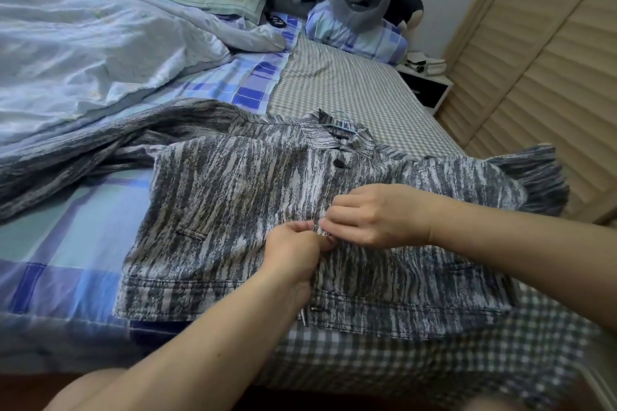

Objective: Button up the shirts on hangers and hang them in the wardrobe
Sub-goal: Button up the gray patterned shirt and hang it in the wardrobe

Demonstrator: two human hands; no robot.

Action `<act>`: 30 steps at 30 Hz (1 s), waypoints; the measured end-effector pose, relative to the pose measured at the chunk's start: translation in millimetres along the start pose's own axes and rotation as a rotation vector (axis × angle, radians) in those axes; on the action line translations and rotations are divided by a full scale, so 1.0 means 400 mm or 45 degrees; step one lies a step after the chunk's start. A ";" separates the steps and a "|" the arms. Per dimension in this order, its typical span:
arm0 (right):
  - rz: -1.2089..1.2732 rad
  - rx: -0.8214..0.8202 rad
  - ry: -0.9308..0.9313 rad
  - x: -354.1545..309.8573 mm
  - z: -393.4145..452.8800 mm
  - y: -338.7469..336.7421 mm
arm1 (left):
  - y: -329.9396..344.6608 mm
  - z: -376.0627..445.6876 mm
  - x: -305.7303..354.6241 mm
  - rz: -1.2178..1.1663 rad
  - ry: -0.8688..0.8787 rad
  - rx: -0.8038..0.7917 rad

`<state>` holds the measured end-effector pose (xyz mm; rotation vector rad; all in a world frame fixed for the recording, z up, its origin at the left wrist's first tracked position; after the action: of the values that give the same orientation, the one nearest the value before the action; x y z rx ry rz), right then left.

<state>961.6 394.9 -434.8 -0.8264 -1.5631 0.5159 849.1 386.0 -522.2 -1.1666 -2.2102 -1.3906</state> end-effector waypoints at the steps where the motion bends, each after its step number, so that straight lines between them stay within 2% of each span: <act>1: 0.003 -0.005 -0.006 0.000 -0.002 -0.001 | 0.001 0.000 -0.002 0.009 -0.001 -0.010; 5: 0.009 -0.044 -0.017 -0.004 -0.004 0.002 | 0.001 -0.006 -0.001 0.042 -0.016 -0.037; 8: 0.028 -0.065 -0.013 0.001 -0.008 -0.004 | 0.005 -0.009 0.016 0.106 -0.089 -0.162; 10: 0.017 -0.072 -0.032 0.004 -0.008 -0.009 | 0.008 -0.016 0.032 0.216 -0.063 -0.219; 16: 0.019 -0.059 -0.005 -0.014 0.001 0.012 | -0.003 0.004 0.055 0.927 0.484 -0.158; 20: 0.060 -0.096 0.030 -0.025 0.008 0.033 | -0.003 0.010 0.040 1.194 0.557 -0.058; 22: 0.062 -0.100 0.042 -0.020 0.010 0.032 | -0.008 0.019 0.028 1.154 0.514 -0.084; 27: 0.064 -0.008 0.154 -0.013 0.008 0.031 | -0.022 0.012 0.012 0.645 0.339 -0.149; 30: 0.090 0.040 0.250 -0.026 -0.004 0.035 | -0.019 0.008 -0.001 0.517 0.216 -0.212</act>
<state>966.4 395.8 -451.5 -0.8837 -1.3469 0.4934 844.1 386.8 -529.0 -1.3989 -1.6524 -1.4517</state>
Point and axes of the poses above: each hand's wrist, its own z-axis towards the middle knuckle, its own y-axis out of the palm, x = y × z, the point moved 5 cm from there along z, towards the middle knuckle, and after that the axes turned 13 degrees about -z, right-handed, at the moved point
